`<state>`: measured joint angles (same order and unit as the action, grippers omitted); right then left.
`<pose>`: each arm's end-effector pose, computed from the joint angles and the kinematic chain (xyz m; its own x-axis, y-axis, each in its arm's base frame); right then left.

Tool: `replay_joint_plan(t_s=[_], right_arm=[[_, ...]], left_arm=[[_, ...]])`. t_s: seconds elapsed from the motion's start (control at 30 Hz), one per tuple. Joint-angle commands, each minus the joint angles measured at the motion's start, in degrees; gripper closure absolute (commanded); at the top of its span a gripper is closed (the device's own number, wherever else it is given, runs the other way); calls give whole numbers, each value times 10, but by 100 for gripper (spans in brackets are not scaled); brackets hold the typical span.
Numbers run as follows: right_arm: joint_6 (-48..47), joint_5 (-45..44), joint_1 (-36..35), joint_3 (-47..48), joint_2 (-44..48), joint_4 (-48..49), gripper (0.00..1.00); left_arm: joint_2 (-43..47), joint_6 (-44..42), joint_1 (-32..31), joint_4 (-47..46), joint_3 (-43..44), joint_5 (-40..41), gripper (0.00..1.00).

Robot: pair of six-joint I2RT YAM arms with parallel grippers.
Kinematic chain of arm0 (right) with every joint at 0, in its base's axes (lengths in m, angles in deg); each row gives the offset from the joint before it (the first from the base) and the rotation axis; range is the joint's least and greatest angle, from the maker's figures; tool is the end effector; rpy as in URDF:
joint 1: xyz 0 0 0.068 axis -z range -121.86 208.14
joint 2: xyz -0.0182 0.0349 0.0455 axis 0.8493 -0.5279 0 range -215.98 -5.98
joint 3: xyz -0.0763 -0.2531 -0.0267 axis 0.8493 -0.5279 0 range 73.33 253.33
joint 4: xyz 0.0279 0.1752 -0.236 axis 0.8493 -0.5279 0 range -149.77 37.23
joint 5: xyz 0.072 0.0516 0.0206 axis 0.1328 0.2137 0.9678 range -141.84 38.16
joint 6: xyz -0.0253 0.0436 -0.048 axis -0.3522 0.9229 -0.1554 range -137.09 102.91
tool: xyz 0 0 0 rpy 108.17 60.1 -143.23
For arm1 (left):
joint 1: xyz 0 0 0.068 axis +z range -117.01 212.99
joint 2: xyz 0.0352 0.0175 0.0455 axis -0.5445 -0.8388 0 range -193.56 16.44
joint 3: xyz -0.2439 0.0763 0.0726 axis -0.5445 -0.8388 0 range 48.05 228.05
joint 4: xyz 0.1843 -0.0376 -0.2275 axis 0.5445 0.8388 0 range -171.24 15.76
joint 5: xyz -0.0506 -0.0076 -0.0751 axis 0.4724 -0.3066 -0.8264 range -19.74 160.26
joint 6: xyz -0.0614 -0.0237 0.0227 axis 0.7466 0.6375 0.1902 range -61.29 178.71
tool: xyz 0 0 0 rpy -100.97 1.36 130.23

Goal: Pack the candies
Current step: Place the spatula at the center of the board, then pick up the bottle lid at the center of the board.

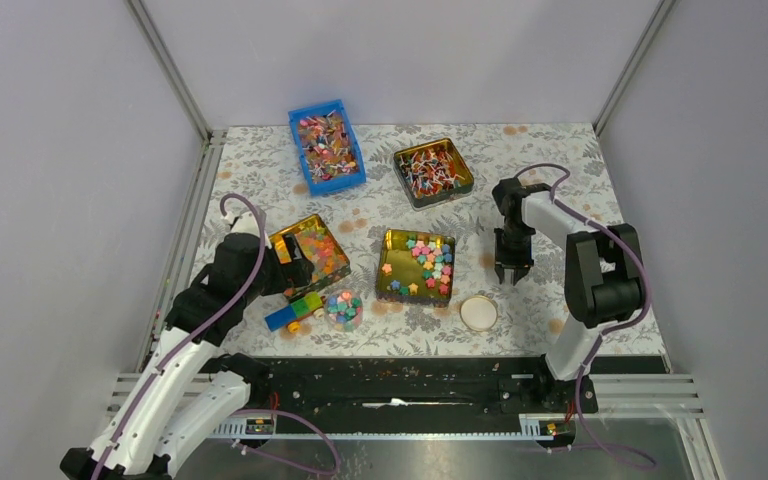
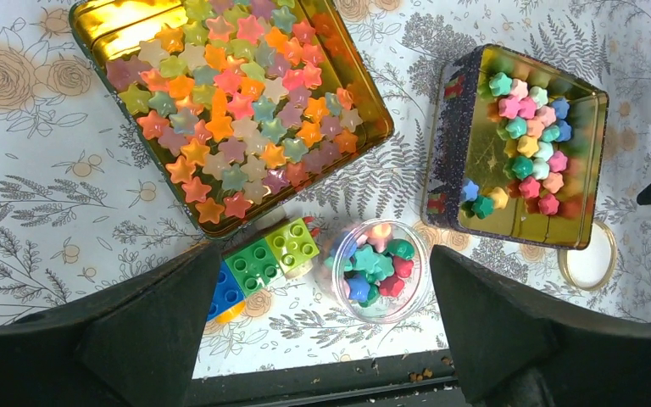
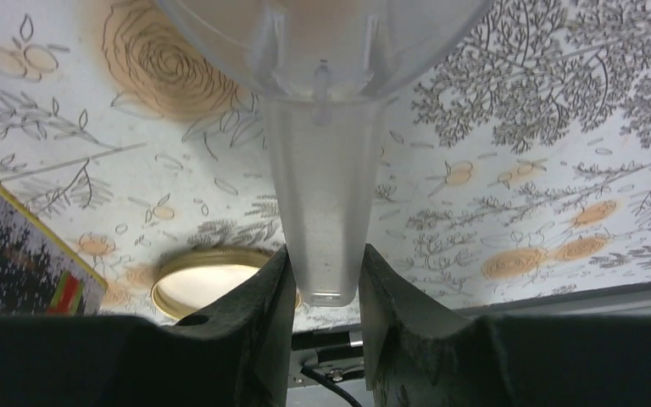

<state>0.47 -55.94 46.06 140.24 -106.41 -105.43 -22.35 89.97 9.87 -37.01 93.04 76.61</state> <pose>0.3358 0.0676 0.1307 -0.9918 0.0957 -0.0852 0.1000 0.9938 -0.0478 0.1819 -0.0709 0.2840 -0.6452 -0.2854 -0.7087 -0.0290 0.9361 -0.3505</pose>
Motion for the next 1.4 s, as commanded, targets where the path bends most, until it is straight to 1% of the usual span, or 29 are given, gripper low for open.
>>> replay_joint_plan(t_s=[0.0,0.07,0.17,0.2,0.37,0.5,0.67,0.83,1.0,1.1,1.17,1.37], right_arm=[[5,-24,-1,24,-16,22,94],[6,-13,-1,31,-23,22,87],[-1,-2,-1,35,-27,22,69],[-2,-3,-1,36,-26,23,66],[-2,17,-1,29,-10,22,53],[4,30,-1,9,27,24,46],[7,51,-11,-13,71,20,45],[19,58,-72,-24,94,9,46],[43,73,-148,-51,96,16,53],[52,92,-184,-73,91,35,60],[53,105,-194,-85,86,43,63],[38,110,-214,-96,65,62,64]], left_arm=[[8,-8,4,-11,22,22,1],[8,-5,4,-16,21,21,1],[8,-2,4,-26,21,24,1],[7,-2,4,-28,22,29,1],[-2,-16,4,-28,31,43,1],[1,-18,4,-29,30,46,1],[9,-4,4,-39,14,38,1],[10,12,4,-54,-6,38,1],[11,22,4,-54,-10,40,1],[14,25,4,-53,-12,36,1],[18,29,4,-51,-16,35,1],[33,45,4,-49,-30,31,1]])
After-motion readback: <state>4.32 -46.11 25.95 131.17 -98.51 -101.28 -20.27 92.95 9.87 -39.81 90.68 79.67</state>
